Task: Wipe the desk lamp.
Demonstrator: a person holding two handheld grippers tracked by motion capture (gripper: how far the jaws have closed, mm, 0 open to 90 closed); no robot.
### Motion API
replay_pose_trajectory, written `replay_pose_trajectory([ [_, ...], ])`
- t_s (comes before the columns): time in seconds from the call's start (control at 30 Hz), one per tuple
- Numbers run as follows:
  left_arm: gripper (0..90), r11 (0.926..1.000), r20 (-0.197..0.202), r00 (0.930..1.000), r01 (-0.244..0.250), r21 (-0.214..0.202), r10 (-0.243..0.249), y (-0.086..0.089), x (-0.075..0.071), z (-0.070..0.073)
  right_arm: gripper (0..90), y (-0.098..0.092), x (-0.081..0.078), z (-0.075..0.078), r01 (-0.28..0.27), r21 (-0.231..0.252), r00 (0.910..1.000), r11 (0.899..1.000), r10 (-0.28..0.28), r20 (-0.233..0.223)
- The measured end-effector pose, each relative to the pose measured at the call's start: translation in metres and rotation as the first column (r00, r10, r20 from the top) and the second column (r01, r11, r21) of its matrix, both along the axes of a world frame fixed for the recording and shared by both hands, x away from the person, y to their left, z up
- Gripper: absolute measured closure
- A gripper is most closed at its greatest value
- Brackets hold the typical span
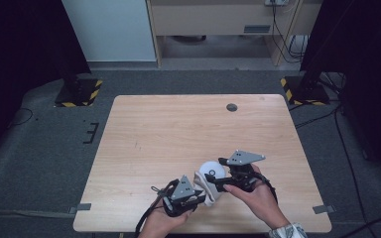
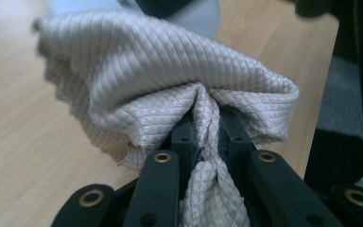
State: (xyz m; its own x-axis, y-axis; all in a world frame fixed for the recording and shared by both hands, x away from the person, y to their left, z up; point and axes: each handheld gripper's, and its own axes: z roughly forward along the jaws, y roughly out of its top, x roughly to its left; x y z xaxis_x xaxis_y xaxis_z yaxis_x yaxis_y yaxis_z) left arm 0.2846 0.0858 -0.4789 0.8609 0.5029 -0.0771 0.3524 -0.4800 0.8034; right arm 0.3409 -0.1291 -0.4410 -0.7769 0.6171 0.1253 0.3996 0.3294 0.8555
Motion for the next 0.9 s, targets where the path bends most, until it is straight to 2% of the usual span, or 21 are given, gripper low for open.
replay_pose_trajectory([
  [0.07, 78.7, 0.9992, -0.009, 0.9998, 0.019, 0.035, -0.018, -0.009, -0.001, -0.008, 23.6, 0.000, 0.000, 0.000, 0.000, 0.000, 1.0000, 1.000, 0.000, 0.000],
  [0.13, 78.7, 0.9986, -0.019, 0.9992, 0.035, 0.040, -0.034, -0.017, 0.000, -0.015, 23.5, 0.000, 0.000, 0.000, 0.001, 0.001, 1.0000, 1.000, -0.001, 0.001],
  [0.2, 78.7, 0.9981, -0.011, 0.9988, 0.048, 0.038, -0.048, -0.023, -0.001, -0.016, 23.6, 0.000, 0.000, 0.000, -0.001, 0.002, 1.0000, 1.000, 0.001, 0.002],
  [0.27, 78.6, 0.9987, -0.002, 0.9987, 0.050, 0.006, -0.050, -0.025, -0.002, -0.013, 23.9, 0.000, 0.000, 0.000, -0.004, 0.003, 1.0000, 1.000, 0.004, -0.001],
  [0.4, 78.7, 0.9948, 0.044, 0.9985, 0.037, -0.095, -0.033, -0.017, -0.003, 0.004, 24.9, 0.001, 0.000, 0.000, -0.007, -0.001, 1.0000, 1.000, 0.007, 0.006],
  [0.5, 78.7, 0.9918, 0.034, 0.9991, 0.030, -0.125, -0.026, -0.013, -0.002, 0.006, 25.2, 0.001, 0.000, 0.000, -0.002, 0.000, 1.0000, 1.000, 0.002, 0.006],
  [0.6, 78.7, 0.9968, 0.002, 0.9996, 0.028, -0.075, -0.028, -0.014, 0.000, -0.003, 25.4, 0.001, 0.000, 0.001, -0.004, -0.005, 0.9999, 1.000, 0.004, 0.009],
  [0.73, 78.6, 0.9992, -0.047, 0.9986, 0.026, 0.031, -0.025, -0.019, 0.002, -0.020, 25.4, 0.001, 0.000, 0.001, -0.004, -0.005, 0.9999, 1.000, 0.004, 0.009],
  [0.8, 78.6, 0.9990, -0.052, 0.9982, 0.029, 0.034, -0.027, -0.018, 0.003, -0.020, 25.4, 0.002, 0.001, 0.001, -0.003, -0.006, 1.0000, 1.000, 0.003, 0.009],
  [0.83, 78.6, 0.9993, -0.042, 0.9987, 0.028, 0.024, -0.027, -0.017, 0.003, -0.017, 25.4, 0.001, 0.001, 0.001, -0.004, -0.007, 1.0000, 1.000, 0.004, 0.008],
  [0.9, 78.6, 0.9995, -0.012, 0.9996, 0.025, -0.021, -0.025, -0.012, 0.001, -0.005, 25.4, 0.001, 0.001, 0.001, -0.005, -0.006, 1.0000, 1.000, 0.005, 0.008],
])
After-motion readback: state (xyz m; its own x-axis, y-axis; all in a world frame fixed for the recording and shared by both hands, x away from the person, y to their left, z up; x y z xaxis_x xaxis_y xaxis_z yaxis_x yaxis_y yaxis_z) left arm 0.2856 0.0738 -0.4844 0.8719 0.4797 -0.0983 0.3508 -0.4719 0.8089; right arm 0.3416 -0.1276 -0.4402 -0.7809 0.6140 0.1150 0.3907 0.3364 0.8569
